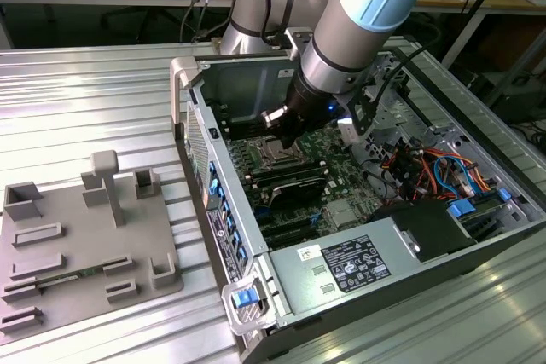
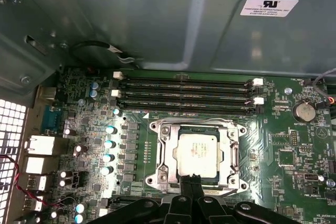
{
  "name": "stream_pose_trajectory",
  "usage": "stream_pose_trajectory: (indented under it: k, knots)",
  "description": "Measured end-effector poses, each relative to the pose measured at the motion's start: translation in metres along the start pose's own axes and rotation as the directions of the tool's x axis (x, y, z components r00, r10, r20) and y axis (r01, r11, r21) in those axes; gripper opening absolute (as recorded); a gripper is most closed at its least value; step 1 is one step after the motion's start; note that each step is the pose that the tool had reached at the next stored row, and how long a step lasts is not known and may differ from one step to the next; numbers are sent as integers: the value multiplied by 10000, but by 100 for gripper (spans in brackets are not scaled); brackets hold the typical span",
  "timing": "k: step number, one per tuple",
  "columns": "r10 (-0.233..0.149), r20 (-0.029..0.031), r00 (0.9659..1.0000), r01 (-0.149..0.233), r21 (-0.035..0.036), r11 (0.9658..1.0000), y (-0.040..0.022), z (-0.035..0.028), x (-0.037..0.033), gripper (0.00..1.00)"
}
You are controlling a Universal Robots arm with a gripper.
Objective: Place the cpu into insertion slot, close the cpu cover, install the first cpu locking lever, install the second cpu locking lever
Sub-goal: 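Install the second cpu locking lever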
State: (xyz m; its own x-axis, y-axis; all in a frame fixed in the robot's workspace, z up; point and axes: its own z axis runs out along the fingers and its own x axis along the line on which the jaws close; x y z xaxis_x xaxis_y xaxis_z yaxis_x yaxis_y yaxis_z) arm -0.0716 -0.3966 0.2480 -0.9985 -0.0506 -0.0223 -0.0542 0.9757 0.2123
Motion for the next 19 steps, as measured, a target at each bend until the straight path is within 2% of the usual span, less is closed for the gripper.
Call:
stream_pose_trajectory:
  k: [19]
  knots:
    - [0, 0, 10000, 0, 0, 10000, -4, 1, -64, 11]
